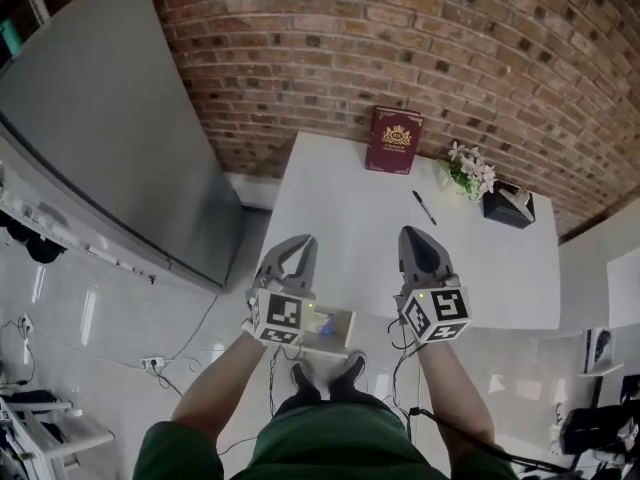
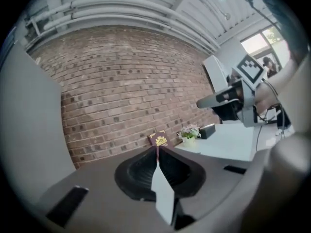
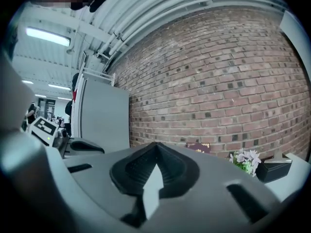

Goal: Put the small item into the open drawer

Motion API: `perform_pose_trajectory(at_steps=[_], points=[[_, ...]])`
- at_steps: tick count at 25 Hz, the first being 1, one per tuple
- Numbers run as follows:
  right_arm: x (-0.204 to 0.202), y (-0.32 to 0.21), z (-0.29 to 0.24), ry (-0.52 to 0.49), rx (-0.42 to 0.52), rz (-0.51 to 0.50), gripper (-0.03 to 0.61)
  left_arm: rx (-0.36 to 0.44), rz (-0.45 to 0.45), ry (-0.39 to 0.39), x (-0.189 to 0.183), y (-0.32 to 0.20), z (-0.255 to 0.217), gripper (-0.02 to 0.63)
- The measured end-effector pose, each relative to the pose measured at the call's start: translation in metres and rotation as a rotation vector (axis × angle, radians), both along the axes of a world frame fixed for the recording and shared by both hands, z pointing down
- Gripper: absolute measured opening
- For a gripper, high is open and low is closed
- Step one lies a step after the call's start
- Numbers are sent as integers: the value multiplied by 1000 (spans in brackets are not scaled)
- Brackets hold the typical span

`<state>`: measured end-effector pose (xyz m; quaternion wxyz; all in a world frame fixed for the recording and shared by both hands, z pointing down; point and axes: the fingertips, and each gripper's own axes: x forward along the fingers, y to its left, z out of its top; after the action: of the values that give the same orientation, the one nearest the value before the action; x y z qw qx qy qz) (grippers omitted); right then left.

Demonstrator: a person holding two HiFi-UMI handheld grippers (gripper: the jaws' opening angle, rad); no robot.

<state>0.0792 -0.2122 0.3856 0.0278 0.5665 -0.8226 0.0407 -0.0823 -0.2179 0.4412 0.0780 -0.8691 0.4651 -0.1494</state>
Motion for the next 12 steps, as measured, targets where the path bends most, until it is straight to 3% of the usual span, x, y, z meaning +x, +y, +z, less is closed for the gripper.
perform_pose_trajectory(at_steps=[7,12], points=[[2,-7,-47,-1,76,-1,3,38,-89,182,-6,-23,-72,15],[7,-11,-77,-13,130,11,3,58,-99,253,-4,-29,-108,15]])
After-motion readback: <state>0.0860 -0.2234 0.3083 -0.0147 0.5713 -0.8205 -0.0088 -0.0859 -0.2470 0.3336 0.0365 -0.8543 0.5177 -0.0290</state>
